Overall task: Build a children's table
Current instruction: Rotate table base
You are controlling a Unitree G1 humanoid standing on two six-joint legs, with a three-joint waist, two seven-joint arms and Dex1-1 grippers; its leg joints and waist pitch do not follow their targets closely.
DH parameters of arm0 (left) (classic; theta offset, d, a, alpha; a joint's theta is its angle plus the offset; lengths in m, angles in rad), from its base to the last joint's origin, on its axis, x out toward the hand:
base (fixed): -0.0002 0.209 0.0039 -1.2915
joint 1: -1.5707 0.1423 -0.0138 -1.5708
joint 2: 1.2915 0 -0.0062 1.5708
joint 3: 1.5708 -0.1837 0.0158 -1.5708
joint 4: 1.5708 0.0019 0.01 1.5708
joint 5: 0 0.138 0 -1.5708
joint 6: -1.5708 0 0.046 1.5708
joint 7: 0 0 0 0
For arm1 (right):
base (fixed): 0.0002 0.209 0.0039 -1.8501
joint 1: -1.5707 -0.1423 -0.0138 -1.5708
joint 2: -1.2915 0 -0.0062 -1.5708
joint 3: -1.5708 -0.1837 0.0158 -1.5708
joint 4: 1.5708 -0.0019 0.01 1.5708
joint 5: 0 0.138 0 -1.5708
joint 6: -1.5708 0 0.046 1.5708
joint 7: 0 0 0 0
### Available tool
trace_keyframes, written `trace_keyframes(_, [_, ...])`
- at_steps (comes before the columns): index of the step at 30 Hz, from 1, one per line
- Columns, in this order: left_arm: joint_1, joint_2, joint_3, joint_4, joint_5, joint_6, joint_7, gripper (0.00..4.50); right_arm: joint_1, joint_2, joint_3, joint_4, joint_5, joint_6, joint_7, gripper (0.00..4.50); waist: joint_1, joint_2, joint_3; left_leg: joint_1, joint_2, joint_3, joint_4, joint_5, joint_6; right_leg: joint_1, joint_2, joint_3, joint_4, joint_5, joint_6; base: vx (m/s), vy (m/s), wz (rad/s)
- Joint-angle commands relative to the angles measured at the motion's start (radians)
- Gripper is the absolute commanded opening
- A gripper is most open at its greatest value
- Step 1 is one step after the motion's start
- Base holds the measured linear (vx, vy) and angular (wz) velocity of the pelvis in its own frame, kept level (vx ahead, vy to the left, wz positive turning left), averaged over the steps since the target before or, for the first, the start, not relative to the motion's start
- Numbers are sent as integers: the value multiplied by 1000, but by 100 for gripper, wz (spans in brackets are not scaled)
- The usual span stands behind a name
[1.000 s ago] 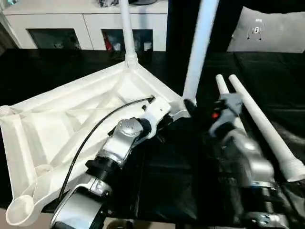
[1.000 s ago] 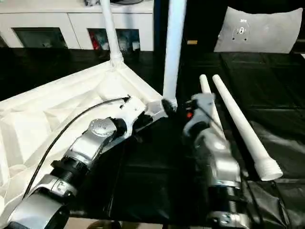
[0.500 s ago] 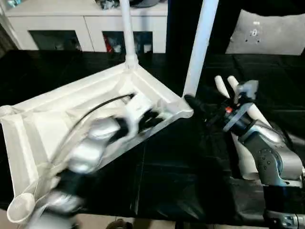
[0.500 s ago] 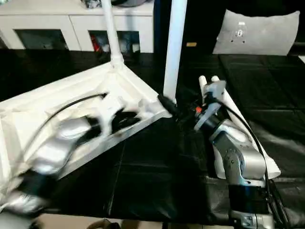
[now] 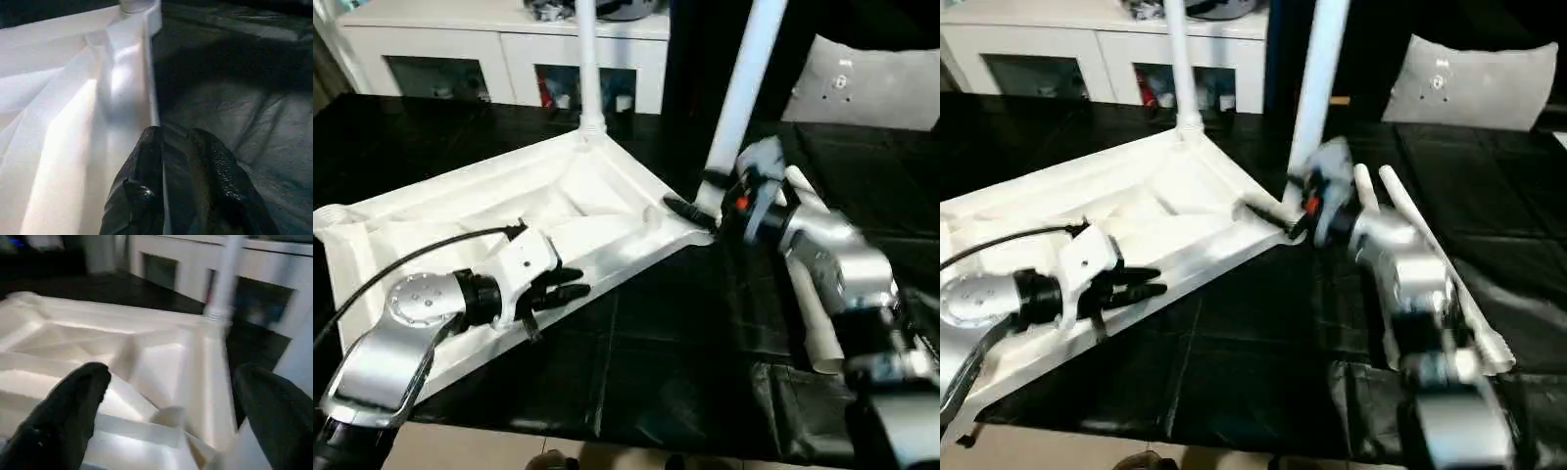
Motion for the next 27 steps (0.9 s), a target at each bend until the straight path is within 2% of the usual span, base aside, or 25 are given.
trace_keyframes(1, [7,15,20,-31,-4,19,10,94,-43,-36,-23,75,-30,-43,-60,450,-5,-5,-72,18,37,-7,-72,-210,18,46,-64,41,-74,-315,-201,0,0,0])
trace_keyframes(4, [11,34,32,-54,-9,40,16,94,-114,-62,-53,225,-66,-129,-171,450,-3,-2,-74,19,36,-5,-69,-209,13,45,-66,41,-73,-313,-208,0,0,0])
trace_keyframes(6, [3,39,38,-53,-11,42,23,94,-139,-69,-69,296,-102,-196,-291,450,0,-2,-73,24,34,-2,-67,-219,8,40,-61,41,-76,-320,-206,0,0,0])
trace_keyframes(7, [-5,38,40,-47,-10,40,30,94,-146,-73,-67,328,-134,-248,-355,450,2,4,-74,23,35,-3,-67,-214,1,40,-61,41,-73,-306,-205,0,0,0])
trace_keyframes(9, [-22,36,40,-26,4,30,48,94,-138,-56,-65,330,-143,-301,-352,450,4,1,-76,18,33,-2,-67,-208,-1,45,-58,40,-69,-281,-199,0,0,0])
trace_keyframes(10, [-34,31,40,-14,13,31,63,94,-119,-33,-77,296,-116,-292,-313,450,3,-1,-77,15,31,-3,-67,-209,6,50,-58,39,-66,-268,-195,0,0,0])
trace_keyframes(11, [-46,26,41,-2,24,33,80,94,-90,-7,-79,247,-89,-279,-266,450,0,7,-78,11,30,-5,-67,-206,15,54,-58,40,-64,-246,-195,0,0,0])
trace_keyframes(12, [-47,25,41,-1,25,33,82,94,-87,-4,-79,242,-86,-278,-262,450,-3,3,-76,9,30,-4,-68,-211,22,56,-56,40,-67,-244,-191,0,0,0])
trace_keyframes(14, [-66,20,44,13,38,47,110,94,-25,35,-57,150,-56,-248,-198,450,-10,2,-80,4,33,-8,-67,-184,33,62,-61,40,-61,-223,-194,0,0,0])
trace_keyframes(15, [-75,22,45,26,49,55,126,94,15,50,-38,88,-41,-216,-173,450,-10,12,-79,4,33,-9,-68,-176,33,61,-61,39,-61,-214,-201,0,0,0])
trace_keyframes(16, [-80,23,46,31,53,59,134,94,30,56,-28,68,-34,-208,-164,450,-11,8,-79,5,33,-6,-67,-171,38,59,-56,39,-65,-203,-199,0,0,0])
trace_keyframes(17, [-84,25,47,38,58,62,141,113,47,62,-18,45,-27,-196,-154,450,-13,9,-79,7,35,-7,-67,-170,42,58,-57,37,-63,-197,-214,0,0,0])
trace_keyframes(18, [-99,35,48,65,79,72,165,123,107,62,22,-42,-11,-125,-146,450,-12,11,-74,10,34,-6,-69,-181,41,55,-53,36,-67,-216,-213,0,0,0])
trace_keyframes(19, [-99,35,48,65,79,72,165,123,107,62,22,-42,-11,-125,-146,450,-10,13,-72,12,35,-6,-70,-193,39,54,-53,36,-70,-235,-207,0,0,0])
trace_keyframes(21, [-119,48,43,104,113,73,201,130,170,53,59,-133,-20,-53,-159,450,-8,14,-70,16,37,-8,-75,-225,21,51,-53,34,-75,-292,-189,0,0,0])
trace_keyframes(22, [-139,62,29,150,161,59,239,135,228,40,76,-212,-51,-3,-169,450,-8,15,-66,18,36,-10,-77,-247,10,48,-52,34,-77,-321,-175,0,0,0])
trace_keyframes(23, [-141,64,27,155,167,57,243,162,234,39,77,-220,-55,0,-169,450,-6,15,-65,23,37,-9,-77,-274,3,43,-51,35,-84,-355,-156,0,0,0])
trace_keyframes(24, [-154,73,14,186,202,48,270,162,271,30,83,-266,-78,23,-174,450,-7,17,-65,23,37,-12,-78,-279,-3,43,-51,35,-81,-354,-153,0,0,0])
trace_keyframes(26, [-157,77,7,197,206,49,268,162,291,27,85,-296,-89,51,-184,450,-8,17,-64,21,38,-16,-83,-292,-12,45,-55,34,-82,-357,-150,0,0,0])
trace_keyframes(27, [-162,83,-4,213,218,40,271,135,307,24,91,-320,-95,70,-192,450,-7,18,-65,22,38,-16,-83,-292,-15,45,-57,35,-82,-353,-152,0,0,0])
